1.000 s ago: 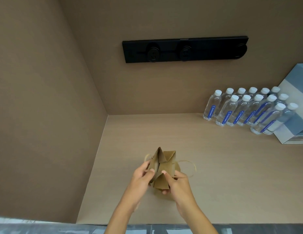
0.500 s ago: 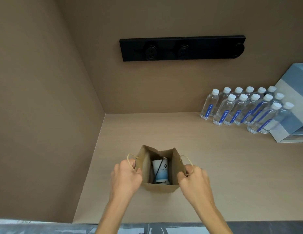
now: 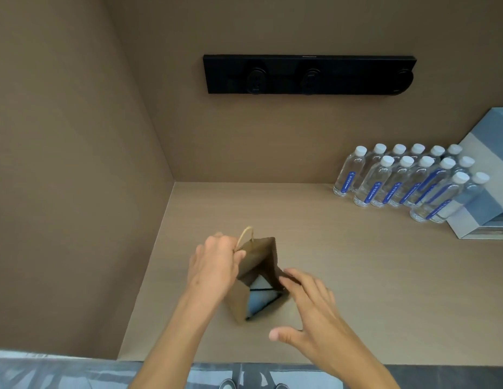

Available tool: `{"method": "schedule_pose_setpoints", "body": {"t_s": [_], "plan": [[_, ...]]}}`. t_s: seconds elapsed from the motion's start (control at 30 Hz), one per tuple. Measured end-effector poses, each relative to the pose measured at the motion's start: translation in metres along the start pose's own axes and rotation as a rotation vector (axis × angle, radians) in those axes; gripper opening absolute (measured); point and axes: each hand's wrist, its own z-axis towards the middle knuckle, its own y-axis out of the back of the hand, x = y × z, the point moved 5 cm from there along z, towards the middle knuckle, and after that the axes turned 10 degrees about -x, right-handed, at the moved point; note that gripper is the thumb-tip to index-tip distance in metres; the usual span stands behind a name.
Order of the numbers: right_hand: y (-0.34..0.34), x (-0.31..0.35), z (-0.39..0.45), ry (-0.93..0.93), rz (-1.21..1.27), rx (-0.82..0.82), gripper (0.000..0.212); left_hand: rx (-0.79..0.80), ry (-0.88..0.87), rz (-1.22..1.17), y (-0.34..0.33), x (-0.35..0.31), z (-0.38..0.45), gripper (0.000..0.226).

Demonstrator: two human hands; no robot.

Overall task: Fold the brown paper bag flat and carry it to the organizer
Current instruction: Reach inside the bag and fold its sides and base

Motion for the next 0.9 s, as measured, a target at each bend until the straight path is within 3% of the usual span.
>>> {"method": "schedule_pose_setpoints", "body": {"t_s": [0.1,0.17,0.27,0.37,0.47,0.57,0.67,0.73,0.8,0.9], "plan": [[0.007,0.000,-0.002,0.057,-0.077,0.023,0.075,-0.059,0.057,-0.164,0.000,-0.005,-0.001,0.014],[0.013,0.002,-0.001,0.028,-0.056,-0.019,0.062,-0.070,0.046,-0.230,-0.002,-0.006,-0.004,0.025],[0.019,0.008,0.006,-0.005,-0.149,-0.109,0.055,-0.009,-0.047,-0.359,-0.009,-0.003,-0.012,0.032],[0.020,0.014,0.016,-0.028,-0.156,-0.181,0.038,-0.022,-0.193,-0.355,-0.017,-0.002,-0.019,0.019],[0.022,0.016,0.024,-0.072,-0.122,-0.157,0.023,0.023,-0.063,-0.463,-0.026,0.007,-0.024,0.026],[0.024,0.020,0.032,-0.026,-0.143,-0.111,0.009,0.076,-0.077,-0.286,-0.033,0.008,-0.026,0.032],[0.025,0.024,0.039,0.005,-0.208,-0.033,0.020,0.099,-0.005,-0.223,-0.026,0.009,-0.024,0.039],[0.029,0.023,0.043,-0.053,-0.244,-0.025,0.021,0.113,0.010,-0.148,-0.024,0.010,-0.024,0.037],[0.033,0.016,0.046,-0.117,-0.286,-0.037,0.025,0.154,0.017,-0.126,-0.022,0.014,-0.025,0.055],[0.035,0.007,0.045,-0.179,-0.304,-0.006,0.010,0.168,0.047,-0.144,-0.021,0.022,-0.024,0.068]]}}
